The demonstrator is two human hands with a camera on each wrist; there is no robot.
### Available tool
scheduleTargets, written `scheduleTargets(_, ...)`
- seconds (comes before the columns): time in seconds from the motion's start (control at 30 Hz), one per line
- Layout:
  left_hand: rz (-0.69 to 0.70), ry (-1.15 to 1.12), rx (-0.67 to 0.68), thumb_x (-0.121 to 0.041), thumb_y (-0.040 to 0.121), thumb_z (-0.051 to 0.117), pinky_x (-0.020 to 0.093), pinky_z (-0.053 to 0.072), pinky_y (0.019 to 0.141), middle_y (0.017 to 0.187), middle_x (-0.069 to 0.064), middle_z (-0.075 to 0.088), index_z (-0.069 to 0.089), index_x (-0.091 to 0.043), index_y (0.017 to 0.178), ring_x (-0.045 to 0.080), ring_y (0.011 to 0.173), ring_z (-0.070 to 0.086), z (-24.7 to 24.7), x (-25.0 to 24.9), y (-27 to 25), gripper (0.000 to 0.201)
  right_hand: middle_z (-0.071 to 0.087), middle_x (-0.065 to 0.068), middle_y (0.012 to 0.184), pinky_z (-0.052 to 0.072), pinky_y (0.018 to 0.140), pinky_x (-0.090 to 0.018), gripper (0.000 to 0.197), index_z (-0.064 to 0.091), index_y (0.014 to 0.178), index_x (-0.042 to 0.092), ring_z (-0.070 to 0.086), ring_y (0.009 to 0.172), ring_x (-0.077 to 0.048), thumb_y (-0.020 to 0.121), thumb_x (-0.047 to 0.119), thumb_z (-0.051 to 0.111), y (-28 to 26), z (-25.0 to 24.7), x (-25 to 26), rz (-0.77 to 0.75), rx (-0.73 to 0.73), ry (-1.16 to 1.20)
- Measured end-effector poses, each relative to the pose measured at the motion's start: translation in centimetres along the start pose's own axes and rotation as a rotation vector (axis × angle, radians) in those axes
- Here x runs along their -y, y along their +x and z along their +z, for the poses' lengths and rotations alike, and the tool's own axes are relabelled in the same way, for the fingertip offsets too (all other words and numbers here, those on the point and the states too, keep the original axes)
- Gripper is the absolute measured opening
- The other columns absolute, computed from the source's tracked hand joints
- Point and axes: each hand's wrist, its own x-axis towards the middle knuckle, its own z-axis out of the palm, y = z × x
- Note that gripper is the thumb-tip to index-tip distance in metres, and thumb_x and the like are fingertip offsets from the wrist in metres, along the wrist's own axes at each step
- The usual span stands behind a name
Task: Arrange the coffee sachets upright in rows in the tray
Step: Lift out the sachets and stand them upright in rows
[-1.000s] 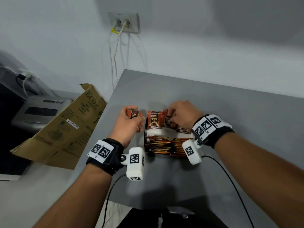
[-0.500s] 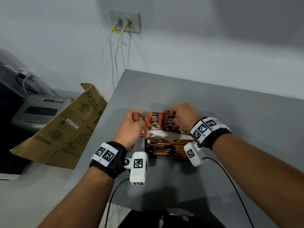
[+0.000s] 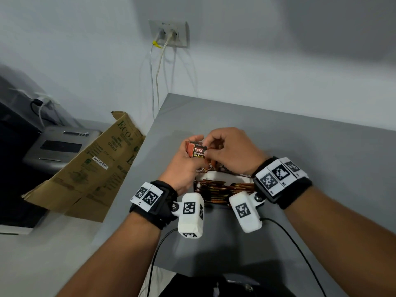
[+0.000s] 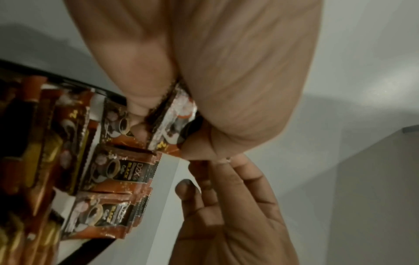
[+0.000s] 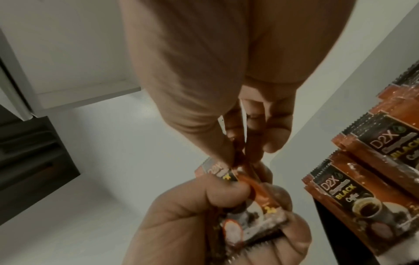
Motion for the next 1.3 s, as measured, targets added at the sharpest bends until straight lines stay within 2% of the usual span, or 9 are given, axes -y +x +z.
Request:
scheduleTargets(0.13, 0.019, 0.058, -0.176, 0.011, 0.072, 0.062, 0.028, 0.047, 0.059, 0.1, 0.009, 0.06, 0.053, -0.02, 0.118, 0.017, 0.077, 0.058, -1.4, -0.2, 0.1, 0.056, 0.069, 0.014, 0.082, 0.045, 0.07, -0.015, 0.011, 0.072, 0.081, 0.028, 0.063, 0.077, -0.003, 0.084, 0.018, 0.074, 0.9, -1.2, -0.1, 0.042, -0.047, -0.101)
scheduleTargets(0.3, 0.034, 0.08, -0.34, 0.012, 0.079, 0.051, 0.035, 0.046, 0.07, 0.102, 0.008, 0.057, 0.055, -0.027, 0.11, 0.02, 0.086, 0.053, -4.0, 0.1, 0.5, 0.05, 0.068, 0.003, 0.096, 0.049, 0.077, -0.024, 0.012, 0.074, 0.093, 0.017, 0.063, 0.087, -0.015, 0.09, 0.009, 0.065, 2.2, -0.5, -1.7, 0.144, 0.08, -0.373)
scheduleTargets(0.4, 0.028, 0.116, -0.326, 0.011, 0.079, 0.052, 0.036, 0.047, 0.072, 0.101, 0.006, 0.058, 0.055, -0.027, 0.111, 0.02, 0.086, 0.054, -4.3, 0.4, 0.5, 0.049, 0.069, -0.002, 0.103, 0.049, 0.081, -0.026, 0.012, 0.073, 0.094, 0.016, 0.064, 0.093, -0.02, 0.089, 0.006, 0.065, 2.5, 1.6, -2.4, 0.156, 0.183, -0.444)
scheduleTargets(0.5, 0.018, 0.139, -0.313, 0.008, 0.078, 0.054, 0.035, 0.047, 0.07, 0.098, 0.005, 0.06, 0.055, -0.026, 0.113, 0.02, 0.084, 0.054, -4.5, 0.9, 0.5, 0.049, 0.068, -0.005, 0.105, 0.049, 0.079, -0.027, 0.015, 0.069, 0.09, 0.018, 0.06, 0.088, -0.02, 0.088, 0.004, 0.066, 3.0, 2.7, -2.7, 0.188, 0.221, -0.451)
scheduleTargets(0.6, 0.009, 0.158, -0.305, 0.01, 0.081, 0.053, 0.035, 0.046, 0.068, 0.096, 0.006, 0.059, 0.055, -0.024, 0.115, 0.02, 0.08, 0.053, -4.4, 1.3, 0.5, 0.048, 0.068, -0.006, 0.103, 0.046, 0.072, -0.027, 0.017, 0.064, 0.085, 0.02, 0.059, 0.084, -0.02, 0.088, 0.003, 0.064, 3.4, 3.1, -3.0, 0.204, 0.216, -0.472)
scheduleTargets(0.83, 0.0, 0.151, -0.295, 0.012, 0.084, 0.05, 0.033, 0.043, 0.064, 0.087, 0.003, 0.057, 0.052, -0.02, 0.117, 0.017, 0.072, 0.05, -3.9, 1.4, 0.6, 0.046, 0.067, -0.01, 0.098, 0.046, 0.069, -0.029, 0.01, 0.067, 0.097, 0.007, 0.062, 0.085, -0.025, 0.092, 0.003, 0.06, 3.6, 3.1, -3.2, 0.212, 0.193, -0.546)
scheduleTargets(1.03, -0.028, 0.143, -0.282, 0.011, 0.085, 0.049, 0.035, 0.049, 0.069, 0.096, 0.005, 0.058, 0.054, -0.021, 0.117, 0.02, 0.086, 0.053, -3.4, 1.2, 0.5, 0.046, 0.066, -0.01, 0.1, 0.052, 0.073, -0.032, 0.01, 0.063, 0.1, 0.008, 0.063, 0.087, -0.025, 0.091, 0.005, 0.062, 3.4, 3.2, -3.2, 0.203, 0.177, -0.535)
scheduleTargets(1.17, -0.034, 0.115, -0.253, 0.013, 0.087, 0.047, 0.037, 0.056, 0.071, 0.102, 0.005, 0.059, 0.053, -0.02, 0.12, 0.019, 0.088, 0.06, -2.8, 0.8, 0.2, 0.047, 0.062, -0.008, 0.106, 0.047, 0.076, -0.03, 0.016, 0.062, 0.103, 0.012, 0.058, 0.093, -0.023, 0.088, 0.009, 0.065, 3.2, 2.5, -3.7, 0.207, 0.11, -0.465)
scheduleTargets(1.3, 0.032, 0.13, -0.131, 0.018, 0.083, 0.059, 0.042, 0.059, 0.074, 0.105, 0.013, 0.06, 0.051, -0.019, 0.12, 0.021, 0.084, 0.065, -2.0, 0.2, 0.1, 0.053, 0.066, 0.005, 0.095, 0.047, 0.077, -0.023, 0.018, 0.069, 0.102, 0.017, 0.062, 0.087, -0.012, 0.084, 0.022, 0.07, 2.3, 0.6, -2.0, 0.137, 0.009, -0.212)
